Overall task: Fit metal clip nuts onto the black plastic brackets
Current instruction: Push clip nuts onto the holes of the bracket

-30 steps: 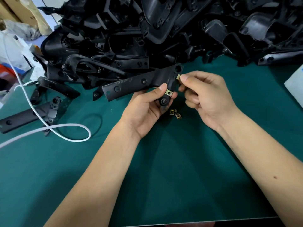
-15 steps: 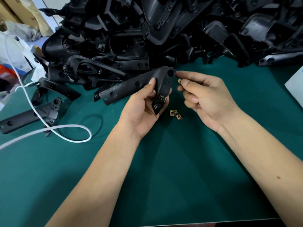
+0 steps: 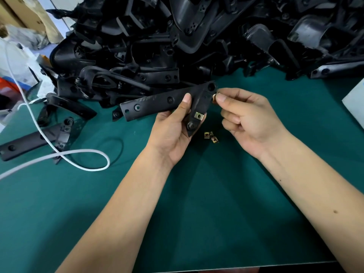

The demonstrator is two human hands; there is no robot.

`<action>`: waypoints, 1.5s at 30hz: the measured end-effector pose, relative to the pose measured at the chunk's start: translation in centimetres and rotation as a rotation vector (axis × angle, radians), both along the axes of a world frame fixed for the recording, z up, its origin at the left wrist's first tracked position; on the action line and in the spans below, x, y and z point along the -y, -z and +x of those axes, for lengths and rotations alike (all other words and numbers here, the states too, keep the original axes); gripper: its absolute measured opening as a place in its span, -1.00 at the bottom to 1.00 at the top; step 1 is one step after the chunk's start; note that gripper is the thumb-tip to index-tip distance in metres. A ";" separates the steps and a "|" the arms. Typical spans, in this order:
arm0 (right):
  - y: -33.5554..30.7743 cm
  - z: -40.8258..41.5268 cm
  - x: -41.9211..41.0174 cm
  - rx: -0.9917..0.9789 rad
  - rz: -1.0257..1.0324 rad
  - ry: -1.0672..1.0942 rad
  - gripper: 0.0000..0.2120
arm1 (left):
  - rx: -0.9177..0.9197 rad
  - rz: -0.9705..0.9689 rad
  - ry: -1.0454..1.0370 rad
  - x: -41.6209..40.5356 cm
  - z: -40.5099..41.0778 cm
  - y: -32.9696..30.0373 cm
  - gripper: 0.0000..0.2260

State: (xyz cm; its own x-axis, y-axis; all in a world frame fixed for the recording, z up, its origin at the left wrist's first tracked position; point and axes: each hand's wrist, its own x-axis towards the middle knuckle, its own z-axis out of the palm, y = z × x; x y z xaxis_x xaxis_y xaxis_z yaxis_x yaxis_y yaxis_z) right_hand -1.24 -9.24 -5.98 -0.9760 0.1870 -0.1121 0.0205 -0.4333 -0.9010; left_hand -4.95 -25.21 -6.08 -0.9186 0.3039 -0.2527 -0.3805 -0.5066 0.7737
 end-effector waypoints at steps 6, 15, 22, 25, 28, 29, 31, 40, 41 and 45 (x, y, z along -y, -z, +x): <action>0.2 -0.2 0.2 0.065 -0.144 -0.043 -0.93 | -0.016 -0.002 -0.014 -0.1 0.0 0.2 -0.77; 0.1 0.0 0.5 0.068 -0.119 -0.064 -0.94 | -0.018 0.009 -0.041 -0.3 0.1 0.2 -0.82; 0.2 0.1 0.4 0.062 -0.107 -0.040 -0.93 | -0.003 -0.040 -0.042 -0.3 0.3 -0.2 -0.71; 0.2 0.1 0.5 0.049 -0.126 -0.064 -0.95 | -0.001 -0.073 -0.030 -0.4 0.4 -0.4 -0.67; 0.3 0.1 0.7 0.042 -0.167 -0.075 -0.93 | -0.016 -0.103 -0.022 -0.6 0.4 -0.4 -0.68; 0.3 0.0 0.7 0.046 -0.177 -0.075 -0.93 | -0.015 -0.110 -0.017 -0.6 0.4 -0.4 -0.70; 0.3 0.0 0.7 0.057 -0.188 -0.071 -0.92 | -0.015 -0.126 -0.007 -0.6 0.3 -0.3 -0.74; 0.3 -0.2 0.4 0.012 -0.134 -0.133 -0.86 | 0.029 0.006 -0.067 -0.2 0.3 -0.4 -0.75; 0.3 -0.2 0.5 0.021 -0.121 -0.129 -0.85 | 0.020 0.007 -0.056 -0.2 0.3 -0.4 -0.70; 0.2 0.0 0.7 -0.016 -0.071 -0.135 -0.84 | 0.015 0.000 -0.031 -0.2 0.4 -0.4 -0.59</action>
State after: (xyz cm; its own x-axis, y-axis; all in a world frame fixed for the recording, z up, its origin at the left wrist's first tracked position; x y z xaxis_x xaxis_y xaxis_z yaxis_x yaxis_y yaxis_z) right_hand -1.25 -9.98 -6.14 -0.9934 0.0457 -0.1048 0.0690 -0.4905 -0.8687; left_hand -4.58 -25.03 -5.70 -0.9235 0.2754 -0.2670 -0.3765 -0.5179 0.7681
